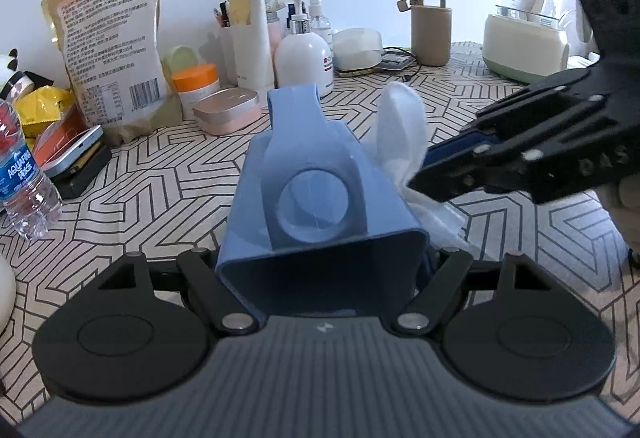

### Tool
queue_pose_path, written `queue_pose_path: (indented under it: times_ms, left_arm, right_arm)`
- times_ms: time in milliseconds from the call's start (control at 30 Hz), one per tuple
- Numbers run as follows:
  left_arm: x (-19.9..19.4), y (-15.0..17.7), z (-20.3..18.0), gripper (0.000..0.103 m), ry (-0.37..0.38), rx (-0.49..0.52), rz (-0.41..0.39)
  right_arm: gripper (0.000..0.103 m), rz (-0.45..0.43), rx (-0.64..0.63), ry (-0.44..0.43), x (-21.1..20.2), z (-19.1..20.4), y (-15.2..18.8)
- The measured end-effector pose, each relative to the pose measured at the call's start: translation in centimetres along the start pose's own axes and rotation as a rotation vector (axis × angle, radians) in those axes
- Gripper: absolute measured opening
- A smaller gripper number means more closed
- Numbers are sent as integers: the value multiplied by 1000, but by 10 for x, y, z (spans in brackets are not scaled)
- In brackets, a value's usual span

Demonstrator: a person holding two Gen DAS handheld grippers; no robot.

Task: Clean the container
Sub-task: 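Wipe the tissue down the container's outer wall with the right tool, then rub the tissue along the container's handle edge with the right tool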

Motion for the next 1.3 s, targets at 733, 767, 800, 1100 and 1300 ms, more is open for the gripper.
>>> queue_pose_path:
  times_ms: [733,767,800,1100,1300]
  left_arm:
    - [2,0,0,79,10,5,12]
    - [2,0,0,79,13,2,14]
    - [3,0,0,79,15,-1,15]
    - [1,0,0,78,16,2,9]
    - [1,0,2,77,32,-8,6]
  right_arm:
    - [23,36,-12,6,2,2,1]
    - [23,39,-12,3,2,2,1]
    - [23,38,-11,-1,1,2,1]
    - [24,-34,38,-103,-13,2,-5]
    - [27,-35,75,-116,-11,-4,-5]
Point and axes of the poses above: each gripper's, at about its wrist camera, not at the fingertips, and x roughly the way its jaws point, z to its left, y to its underside, the point moved 2 cm from there along x, roughly the way its jaws point
